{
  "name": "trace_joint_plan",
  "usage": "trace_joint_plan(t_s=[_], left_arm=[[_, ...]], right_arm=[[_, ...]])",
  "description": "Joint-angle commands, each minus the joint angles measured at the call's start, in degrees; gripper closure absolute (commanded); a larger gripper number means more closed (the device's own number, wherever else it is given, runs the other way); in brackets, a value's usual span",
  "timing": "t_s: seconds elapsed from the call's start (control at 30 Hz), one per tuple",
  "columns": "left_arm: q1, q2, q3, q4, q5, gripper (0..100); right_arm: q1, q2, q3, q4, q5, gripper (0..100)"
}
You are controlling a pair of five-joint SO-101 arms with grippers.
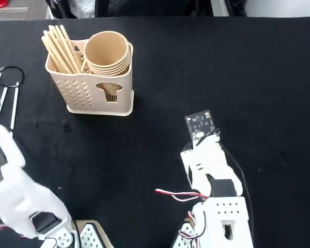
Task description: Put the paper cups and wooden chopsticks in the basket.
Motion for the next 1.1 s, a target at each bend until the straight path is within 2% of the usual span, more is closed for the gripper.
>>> trace_joint_plan(t_s=[0.0, 0.13, 0.23, 0.43, 0.6, 0.73, 0.83, 1.07], left_arm=[[0.40, -16.70, 18.59, -10.20, 0.53, 97], [0.31, -35.08, 36.09, -24.97, 1.05, 97], [0.31, -45.36, 41.98, -33.32, 7.56, 97], [3.74, -55.30, 42.95, -49.85, 18.90, 97], [12.00, -59.52, 43.21, -61.98, 26.29, 97], [15.25, -64.18, 48.31, -74.37, 37.19, 97], [19.30, -67.08, 53.76, -82.64, 37.89, 97], [27.74, -67.60, 64.48, -94.95, 31.30, 97]], right_arm=[[0.35, -0.75, -2.07, -0.44, 0.00, 98.6], [0.35, -0.75, -2.07, -0.44, 0.00, 98.6], [0.35, -0.75, -1.98, -0.44, 0.00, 98.6], [0.35, -0.75, -1.98, -0.44, 0.00, 98.6], [0.35, -0.75, -1.98, -0.44, 0.00, 98.6], [0.35, -0.75, -1.98, -0.44, 0.00, 98.6], [0.35, -0.75, -1.98, -0.44, 0.00, 98.6], [0.35, -0.75, -1.98, -0.44, 0.00, 98.6]])
